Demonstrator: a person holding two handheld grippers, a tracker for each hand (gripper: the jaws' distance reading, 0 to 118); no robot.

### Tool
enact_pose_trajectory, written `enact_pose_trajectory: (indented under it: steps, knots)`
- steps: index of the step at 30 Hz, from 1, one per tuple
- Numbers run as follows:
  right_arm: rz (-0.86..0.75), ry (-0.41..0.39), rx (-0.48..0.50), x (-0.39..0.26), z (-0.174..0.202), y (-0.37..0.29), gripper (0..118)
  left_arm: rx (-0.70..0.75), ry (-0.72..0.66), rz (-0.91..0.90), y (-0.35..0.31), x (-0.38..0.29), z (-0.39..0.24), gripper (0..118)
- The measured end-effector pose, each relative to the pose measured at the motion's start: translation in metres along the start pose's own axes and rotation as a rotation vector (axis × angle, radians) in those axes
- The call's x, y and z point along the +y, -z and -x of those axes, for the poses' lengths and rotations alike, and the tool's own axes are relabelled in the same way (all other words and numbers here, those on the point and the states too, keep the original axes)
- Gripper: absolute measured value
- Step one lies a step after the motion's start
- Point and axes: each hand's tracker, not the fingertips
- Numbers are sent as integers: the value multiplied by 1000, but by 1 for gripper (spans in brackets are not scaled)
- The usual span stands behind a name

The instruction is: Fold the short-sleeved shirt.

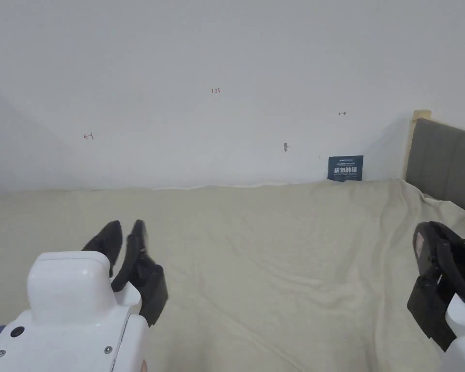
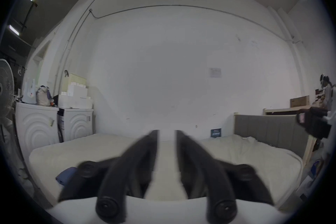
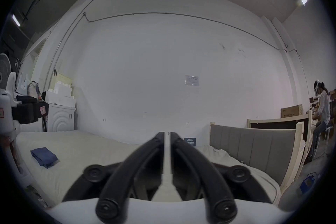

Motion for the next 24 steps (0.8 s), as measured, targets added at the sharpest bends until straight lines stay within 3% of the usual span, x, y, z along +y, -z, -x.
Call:
enact_pose_trajectory:
  steps: [2,3,4,9,13,17,24]
  knots:
    - [9,24,24,1,-2,-1,78,-6,-9,4,-1,4,0,104]
    - [19,24,17,1,-1,0,112,0,-2,6,-2,7,-2,118]
    - [28,24,3,1,0,1,118,20,16,4,-2,7,-3,118]
    - [13,21,-52,-6,2,-11,118,92,83,-31,-4,11,-6,118]
    - [46,18,-69,-3,1,-9,118,2,-34,61,3,14,0,118]
    - [51,45,-64,-9,1,-14,118,38,-74,130,12,18,-1,118]
    - [105,25,-54,-7,5,-6,118,227,-83,120,10,25,-17,118]
